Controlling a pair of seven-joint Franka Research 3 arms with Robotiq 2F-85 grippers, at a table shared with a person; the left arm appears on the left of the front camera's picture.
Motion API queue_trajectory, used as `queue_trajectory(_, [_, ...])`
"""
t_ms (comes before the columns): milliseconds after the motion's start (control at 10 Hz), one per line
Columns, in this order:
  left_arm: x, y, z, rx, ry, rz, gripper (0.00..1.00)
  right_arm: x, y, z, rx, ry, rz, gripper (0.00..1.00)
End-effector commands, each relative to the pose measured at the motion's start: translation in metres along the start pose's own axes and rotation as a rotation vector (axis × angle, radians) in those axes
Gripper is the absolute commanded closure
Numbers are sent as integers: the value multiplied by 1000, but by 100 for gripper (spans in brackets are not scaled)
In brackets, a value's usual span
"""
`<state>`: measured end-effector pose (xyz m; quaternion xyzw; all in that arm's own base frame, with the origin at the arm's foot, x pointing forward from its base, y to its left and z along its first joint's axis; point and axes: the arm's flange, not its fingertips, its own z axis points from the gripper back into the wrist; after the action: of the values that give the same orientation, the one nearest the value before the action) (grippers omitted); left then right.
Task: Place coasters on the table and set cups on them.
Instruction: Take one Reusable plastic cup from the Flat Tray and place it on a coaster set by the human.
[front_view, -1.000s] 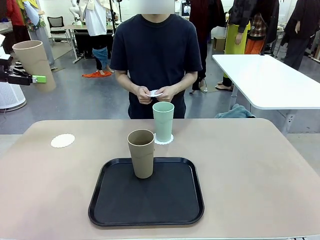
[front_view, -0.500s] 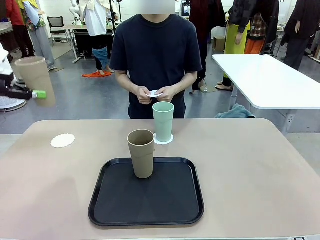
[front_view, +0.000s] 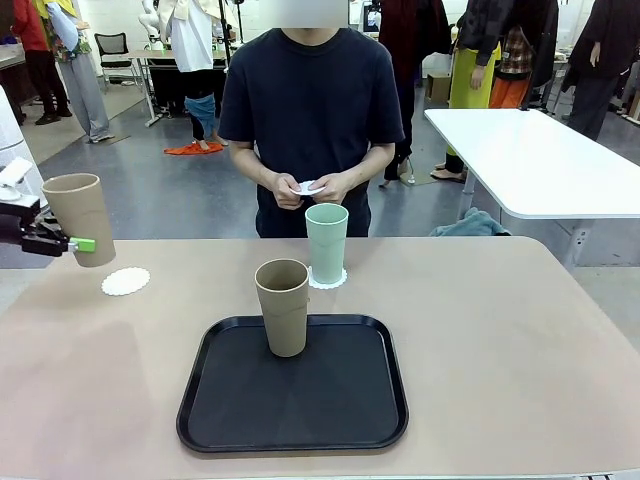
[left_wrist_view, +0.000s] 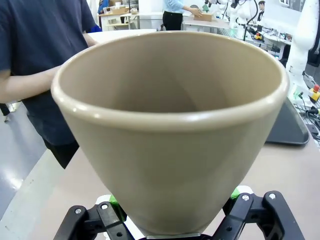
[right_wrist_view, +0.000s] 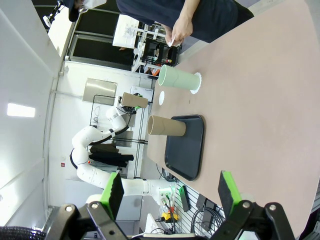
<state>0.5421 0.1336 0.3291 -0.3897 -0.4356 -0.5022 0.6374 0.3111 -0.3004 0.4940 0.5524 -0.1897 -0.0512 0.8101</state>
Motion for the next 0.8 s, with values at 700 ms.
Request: queue_trajectory(700, [-46, 46, -39, -3, -4, -46, 18, 0, 0, -1, 9, -2, 2, 0])
